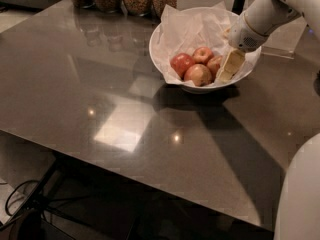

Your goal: Pick apple from white bowl

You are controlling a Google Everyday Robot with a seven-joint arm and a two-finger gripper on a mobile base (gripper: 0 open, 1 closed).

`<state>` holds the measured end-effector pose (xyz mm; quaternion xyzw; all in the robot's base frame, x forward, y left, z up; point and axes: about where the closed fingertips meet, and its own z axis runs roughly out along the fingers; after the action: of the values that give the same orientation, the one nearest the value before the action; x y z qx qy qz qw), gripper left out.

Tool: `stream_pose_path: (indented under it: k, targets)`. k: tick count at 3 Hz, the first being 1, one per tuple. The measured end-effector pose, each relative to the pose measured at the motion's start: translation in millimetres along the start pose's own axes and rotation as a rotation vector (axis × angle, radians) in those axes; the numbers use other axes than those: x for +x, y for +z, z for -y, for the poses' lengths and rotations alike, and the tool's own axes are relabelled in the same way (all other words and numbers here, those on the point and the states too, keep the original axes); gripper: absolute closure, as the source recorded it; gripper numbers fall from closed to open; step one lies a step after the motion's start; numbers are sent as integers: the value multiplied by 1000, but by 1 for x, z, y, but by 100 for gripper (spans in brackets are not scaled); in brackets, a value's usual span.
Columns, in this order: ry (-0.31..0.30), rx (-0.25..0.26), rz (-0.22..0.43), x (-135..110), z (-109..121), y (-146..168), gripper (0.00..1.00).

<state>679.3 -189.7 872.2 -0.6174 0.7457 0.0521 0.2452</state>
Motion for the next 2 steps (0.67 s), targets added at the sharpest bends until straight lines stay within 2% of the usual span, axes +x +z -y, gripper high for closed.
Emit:
stream_pose_path:
  k: [1, 2]
  targets:
    - [0, 0, 0, 0, 0, 0, 0]
    - [0, 0, 0, 0, 0, 0, 19]
